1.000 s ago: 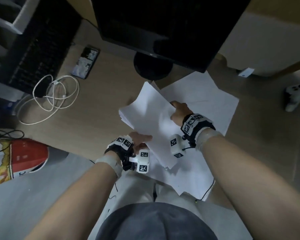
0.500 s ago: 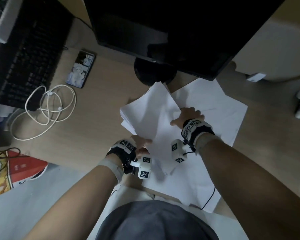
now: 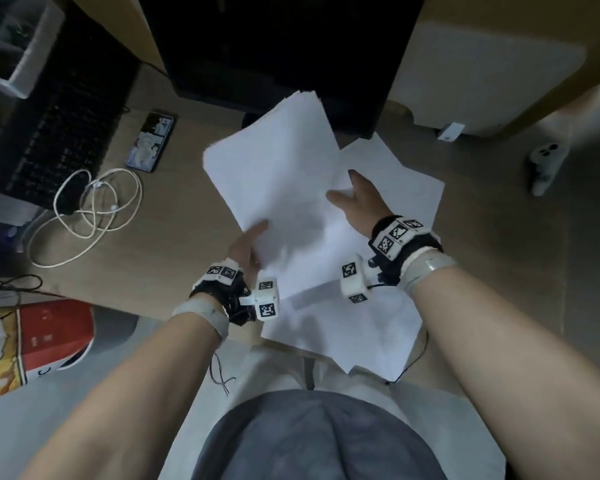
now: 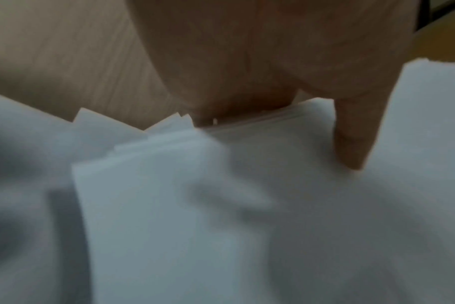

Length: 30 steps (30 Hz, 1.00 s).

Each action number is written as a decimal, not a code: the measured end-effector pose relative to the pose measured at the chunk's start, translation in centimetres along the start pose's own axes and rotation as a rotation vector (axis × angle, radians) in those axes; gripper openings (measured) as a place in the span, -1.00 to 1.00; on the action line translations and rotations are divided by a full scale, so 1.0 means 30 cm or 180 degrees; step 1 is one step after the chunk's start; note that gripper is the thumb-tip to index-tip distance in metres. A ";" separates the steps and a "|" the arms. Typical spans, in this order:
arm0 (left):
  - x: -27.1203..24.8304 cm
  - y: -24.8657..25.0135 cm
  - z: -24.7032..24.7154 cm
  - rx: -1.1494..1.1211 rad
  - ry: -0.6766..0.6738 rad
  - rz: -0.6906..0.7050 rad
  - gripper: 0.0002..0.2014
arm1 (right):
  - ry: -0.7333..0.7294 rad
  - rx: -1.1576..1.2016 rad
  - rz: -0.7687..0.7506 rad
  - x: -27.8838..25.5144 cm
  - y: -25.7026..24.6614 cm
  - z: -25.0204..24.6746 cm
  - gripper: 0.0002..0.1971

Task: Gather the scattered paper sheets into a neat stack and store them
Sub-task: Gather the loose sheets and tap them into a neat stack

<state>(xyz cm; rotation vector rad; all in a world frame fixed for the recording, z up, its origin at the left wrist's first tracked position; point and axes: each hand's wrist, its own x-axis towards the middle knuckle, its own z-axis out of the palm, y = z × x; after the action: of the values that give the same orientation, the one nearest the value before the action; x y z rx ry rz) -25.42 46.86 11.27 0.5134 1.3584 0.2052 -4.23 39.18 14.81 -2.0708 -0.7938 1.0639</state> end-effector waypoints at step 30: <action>0.180 0.128 0.030 0.4340 -0.1081 0.0452 -0.69 | 0.0906 0.2220 0.2246 -0.350 0.288 0.438 -0.51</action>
<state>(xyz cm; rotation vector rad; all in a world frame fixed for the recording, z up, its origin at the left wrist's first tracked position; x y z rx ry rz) -22.82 52.32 8.41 1.6831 0.9615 -0.7351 -18.65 29.85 6.90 -1.8138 0.4544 1.1348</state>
